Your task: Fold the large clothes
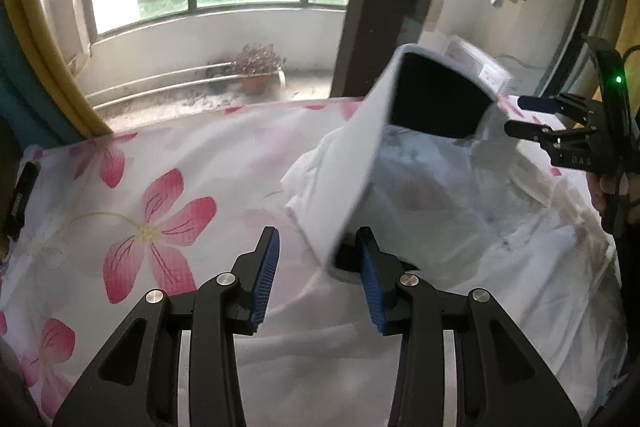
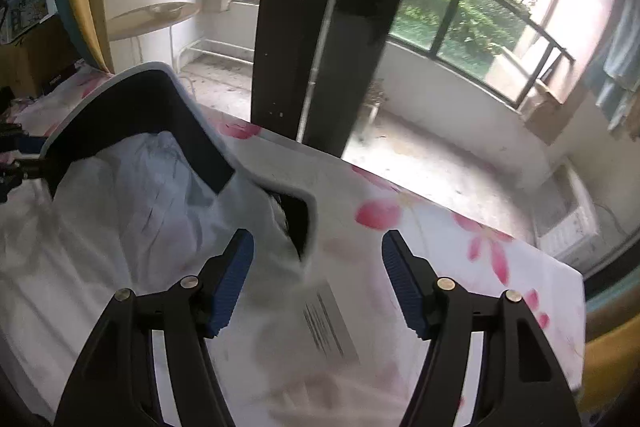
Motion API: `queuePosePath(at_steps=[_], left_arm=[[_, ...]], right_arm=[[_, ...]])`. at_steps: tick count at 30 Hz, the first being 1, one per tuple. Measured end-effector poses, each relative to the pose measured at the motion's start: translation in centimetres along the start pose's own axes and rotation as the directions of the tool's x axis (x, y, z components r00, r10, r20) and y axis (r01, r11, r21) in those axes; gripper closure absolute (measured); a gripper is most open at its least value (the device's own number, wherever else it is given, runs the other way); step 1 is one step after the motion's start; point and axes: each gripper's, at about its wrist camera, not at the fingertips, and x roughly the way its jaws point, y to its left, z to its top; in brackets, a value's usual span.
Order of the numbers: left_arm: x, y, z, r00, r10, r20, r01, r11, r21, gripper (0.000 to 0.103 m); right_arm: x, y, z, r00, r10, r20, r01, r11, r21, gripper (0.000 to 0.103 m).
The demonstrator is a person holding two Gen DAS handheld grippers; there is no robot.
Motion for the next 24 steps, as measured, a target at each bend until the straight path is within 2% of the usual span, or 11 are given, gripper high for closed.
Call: queuePosePath(at_steps=[2, 3, 4, 5, 6, 8, 12, 15, 19, 21, 24], left_arm=[[0.5, 0.6, 0.0, 1.000, 0.007, -0.013, -0.007, 1.000, -0.009, 0.061], [0.7, 0.8, 0.1, 1.000, 0.010, -0.017, -0.010, 1.000, -0.012, 0.061], [0.9, 1.1, 0.2, 1.000, 0.011, -0.019, -0.011, 1.000, -0.013, 0.061], [1.1, 1.2, 0.3, 1.000, 0.017, -0.022, -0.017, 1.000, -0.013, 0.061], [1.2, 1.4, 0.4, 1.000, 0.017, -0.022, -0.018, 1.000, -0.013, 0.061], [1.5, 1.5, 0.8, 1.000, 0.020, -0.023, -0.020, 1.000, -0.012, 0.061], [2.4, 1.4, 1.8, 1.000, 0.010, -0.025, -0.010, 1.000, -0.009, 0.061], [3.0, 1.1, 2.5, 0.999, -0.009, -0.037, 0.009, 1.000, -0.014, 0.061], [2.2, -0.3, 2.1, 0.999, -0.019, -0.042, 0.021, 0.999, 0.041, 0.061], [0.9, -0.9, 1.9, 0.998, -0.057, -0.037, 0.059, 0.997, 0.056, 0.061], [-1.2, -1.2, 2.2, 0.997, -0.073, 0.000, 0.073, 0.995, 0.062, 0.061]], right_arm=[[0.9, 0.0, 0.4, 1.000, 0.012, 0.003, -0.012, 1.000, -0.007, 0.037], [1.4, -0.1, 0.5, 1.000, 0.011, 0.005, -0.011, 1.000, -0.008, 0.044], [1.8, 0.0, 0.4, 1.000, 0.004, 0.004, -0.004, 1.000, -0.004, 0.057], [2.8, -0.3, 0.3, 0.999, -0.023, -0.035, 0.023, 1.000, 0.008, 0.092], [3.2, -0.5, 0.0, 0.998, -0.028, -0.063, 0.029, 0.999, 0.014, 0.098], [3.0, -0.9, -1.1, 0.998, -0.036, -0.055, 0.038, 0.999, 0.023, 0.098], [0.7, -1.5, -2.8, 0.992, -0.126, -0.018, 0.126, 0.992, 0.031, 0.099], [0.0, -1.5, -4.4, 0.987, -0.158, -0.032, 0.159, 0.987, 0.027, 0.099], [0.3, -1.2, -6.1, 0.987, -0.144, -0.065, 0.146, 0.989, 0.022, 0.098], [0.3, -1.4, -6.1, 0.989, -0.125, -0.073, 0.127, 0.991, 0.033, 0.098], [0.3, -1.7, -5.8, 0.993, -0.087, -0.082, 0.092, 0.994, 0.056, 0.096]])
